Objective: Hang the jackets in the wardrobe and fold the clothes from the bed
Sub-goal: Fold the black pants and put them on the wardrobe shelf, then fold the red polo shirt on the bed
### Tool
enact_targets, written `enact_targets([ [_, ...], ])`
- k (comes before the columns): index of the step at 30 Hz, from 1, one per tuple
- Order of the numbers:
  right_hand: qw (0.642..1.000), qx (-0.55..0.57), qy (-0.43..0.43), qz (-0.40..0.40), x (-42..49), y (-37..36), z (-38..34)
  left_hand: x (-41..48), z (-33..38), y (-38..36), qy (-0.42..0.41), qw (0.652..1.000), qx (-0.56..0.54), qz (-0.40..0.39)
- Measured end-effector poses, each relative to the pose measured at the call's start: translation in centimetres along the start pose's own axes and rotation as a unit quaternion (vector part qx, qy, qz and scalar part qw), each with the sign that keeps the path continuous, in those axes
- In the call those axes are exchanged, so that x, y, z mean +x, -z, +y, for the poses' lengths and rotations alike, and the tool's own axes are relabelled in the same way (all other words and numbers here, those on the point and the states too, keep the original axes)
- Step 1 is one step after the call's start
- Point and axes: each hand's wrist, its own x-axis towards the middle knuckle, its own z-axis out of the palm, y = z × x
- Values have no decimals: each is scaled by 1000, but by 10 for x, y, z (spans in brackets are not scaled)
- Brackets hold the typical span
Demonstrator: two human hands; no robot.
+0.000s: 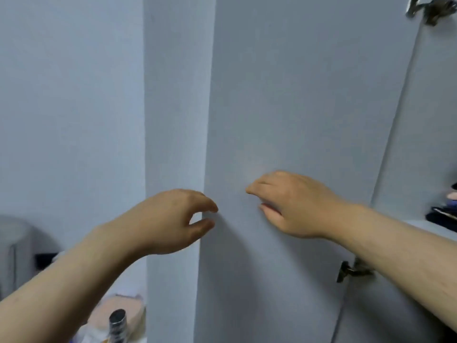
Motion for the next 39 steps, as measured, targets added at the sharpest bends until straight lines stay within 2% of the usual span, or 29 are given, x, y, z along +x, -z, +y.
enact_targets([
  [7, 992, 58, 91, 62, 111, -29, -145, -137, -150, 16, 173, 979, 101, -24],
  [16, 986, 82, 114, -95, 245, -76, -327, -310, -292, 44, 337, 921, 160, -112],
  [20, 969, 93, 152, -173, 292, -85, -399, -387, -332, 54, 413, 889, 144, -138],
  [27, 935, 115, 265, -205, 364, -98, -536, -520, -368, 59, 550, 809, 108, -177],
  [33, 888, 187, 338, -251, 426, -132, -654, -597, -410, 44, 648, 745, 41, -150],
  [39, 851, 228, 353, -316, 500, -205, -743, -637, -498, -11, 696, 701, -65, -141],
])
